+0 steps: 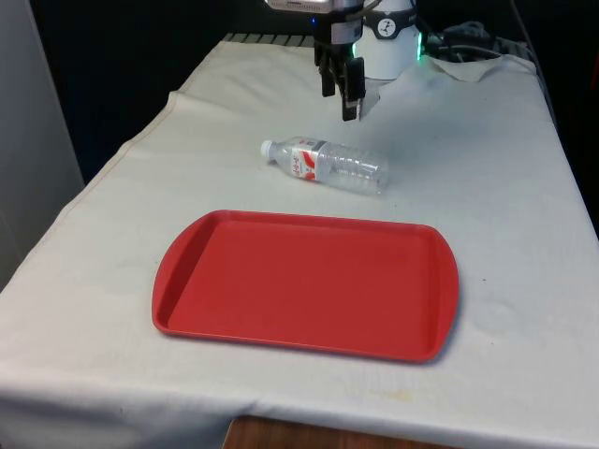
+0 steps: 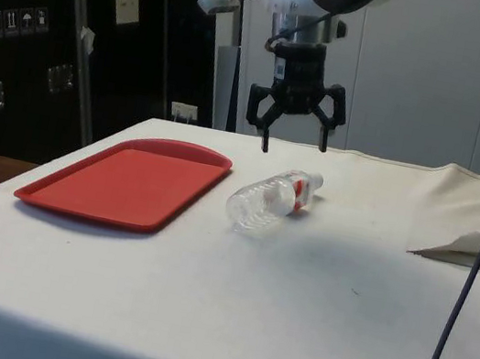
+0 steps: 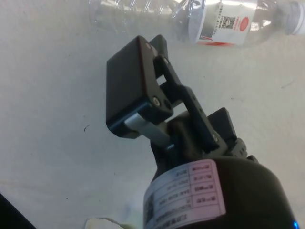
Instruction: Place the bottle upright on the tray.
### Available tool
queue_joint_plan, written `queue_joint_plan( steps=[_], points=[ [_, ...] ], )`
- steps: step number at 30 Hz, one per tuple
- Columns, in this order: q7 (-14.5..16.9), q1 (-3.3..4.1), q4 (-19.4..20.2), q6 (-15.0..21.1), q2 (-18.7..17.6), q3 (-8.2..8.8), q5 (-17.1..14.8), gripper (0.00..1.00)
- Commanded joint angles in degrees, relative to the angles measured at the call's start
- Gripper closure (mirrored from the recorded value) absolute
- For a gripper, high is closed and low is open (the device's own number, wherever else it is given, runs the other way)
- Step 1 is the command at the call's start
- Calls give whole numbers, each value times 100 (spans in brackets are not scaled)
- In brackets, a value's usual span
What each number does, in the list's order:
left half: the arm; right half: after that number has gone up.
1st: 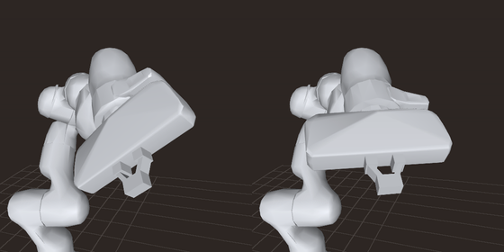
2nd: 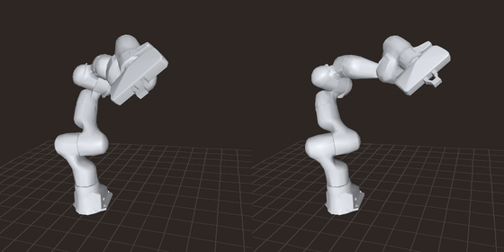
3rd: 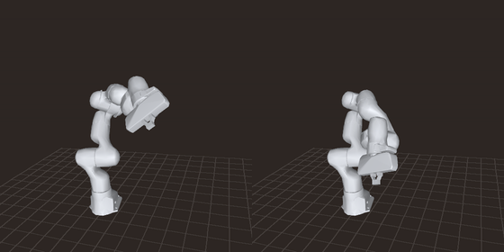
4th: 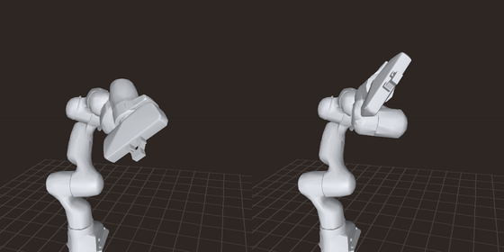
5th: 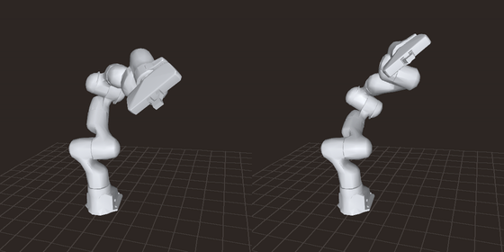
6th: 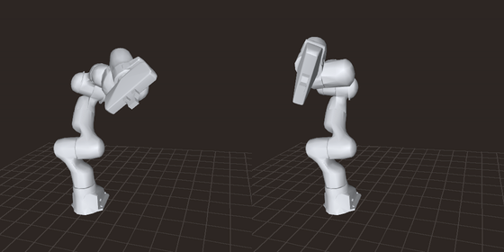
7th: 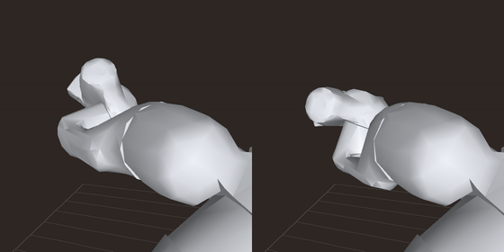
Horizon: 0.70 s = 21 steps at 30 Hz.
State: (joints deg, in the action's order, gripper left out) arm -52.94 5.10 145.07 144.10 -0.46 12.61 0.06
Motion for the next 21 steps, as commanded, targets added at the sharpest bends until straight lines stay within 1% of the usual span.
queue_joint_plan(
  steps=[1, 7, 8, 9, 15, 16, 17, 21],
  points=[
    [-97, -6, 17, 29, 11, 6, 6, 0],
    [-338, -6, -6, 11, 11, 17, 34, 0],
    [-252, 0, -11, 0, 0, 6, 0, 0],
    [-367, -6, -11, 11, 6, 17, 40, 0],
    [-590, 0, -92, 0, -40, 11, 92, 0],
    [-476, 0, -57, 0, -6, 11, 11, 0],
    [-613, 0, -92, -6, -29, 11, 103, 0],
    [-699, 0, -92, -34, 6, 17, 138, 0]
  ],
)
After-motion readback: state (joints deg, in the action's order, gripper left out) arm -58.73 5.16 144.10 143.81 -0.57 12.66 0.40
